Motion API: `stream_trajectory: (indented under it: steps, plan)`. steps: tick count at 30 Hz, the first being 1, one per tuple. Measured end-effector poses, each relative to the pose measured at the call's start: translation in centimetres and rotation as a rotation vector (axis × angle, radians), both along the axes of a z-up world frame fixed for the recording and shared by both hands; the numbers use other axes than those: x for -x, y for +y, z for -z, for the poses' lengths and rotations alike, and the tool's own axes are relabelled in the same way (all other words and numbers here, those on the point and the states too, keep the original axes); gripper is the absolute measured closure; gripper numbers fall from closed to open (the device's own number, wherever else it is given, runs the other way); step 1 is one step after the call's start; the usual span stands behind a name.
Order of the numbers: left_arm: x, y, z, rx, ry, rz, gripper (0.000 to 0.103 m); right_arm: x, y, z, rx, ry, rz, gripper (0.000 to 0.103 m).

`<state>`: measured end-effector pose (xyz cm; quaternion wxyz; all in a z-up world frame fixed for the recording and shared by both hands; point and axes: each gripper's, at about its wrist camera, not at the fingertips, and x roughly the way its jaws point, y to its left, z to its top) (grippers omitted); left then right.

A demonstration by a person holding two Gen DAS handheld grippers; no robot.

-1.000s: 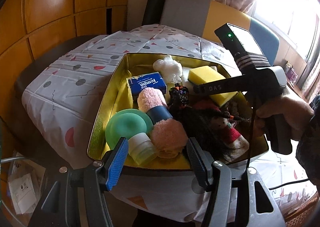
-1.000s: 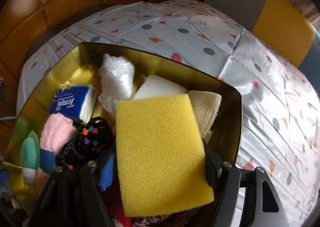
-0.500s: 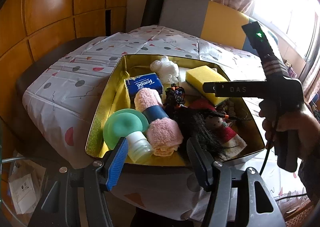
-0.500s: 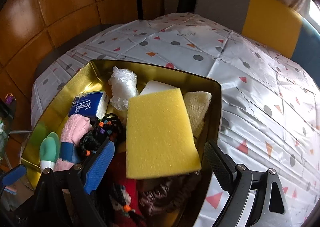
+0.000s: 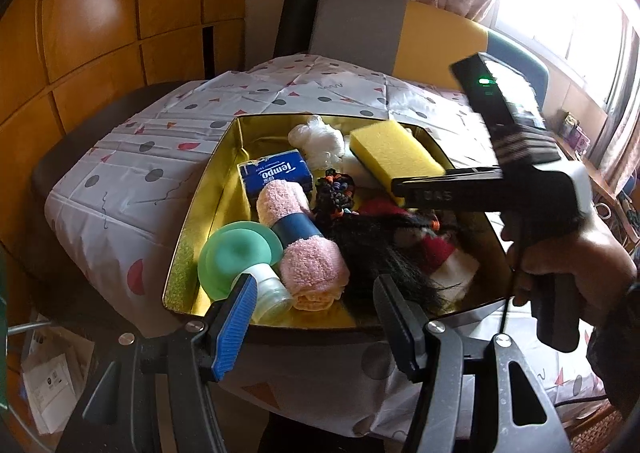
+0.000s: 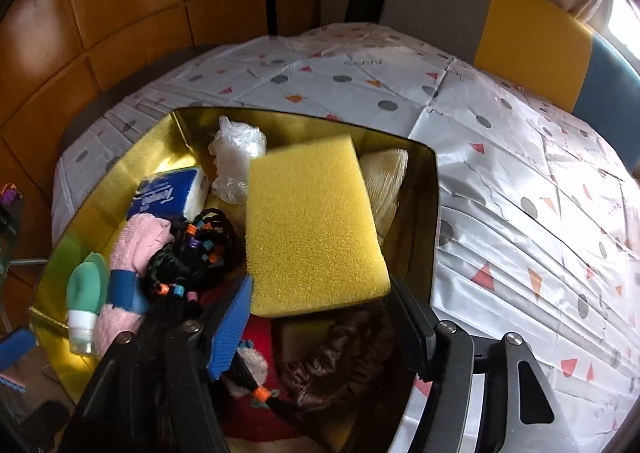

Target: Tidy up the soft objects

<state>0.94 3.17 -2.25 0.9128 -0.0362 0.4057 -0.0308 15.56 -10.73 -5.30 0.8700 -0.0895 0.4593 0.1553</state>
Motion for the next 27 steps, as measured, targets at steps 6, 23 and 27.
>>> stream_trajectory:
  steps: [6,23,27]
  plan:
    - [0.0,-0.2,0.0,-0.001,0.000,-0.004,0.042,0.2,0.6,-0.1,-0.015,0.007,-0.033,0.035]
    - [0.6,-0.5,-1.2,-0.034,-0.045,-0.045,0.041,6.8,-3.3,-3.1,-0.102,-0.144,0.095,0.006]
    - [0.9,-0.6,-2.4,-0.043,-0.100,-0.075,0.038,9.3,-4.4,-3.9,-0.105,-0.206,0.181,0.002]
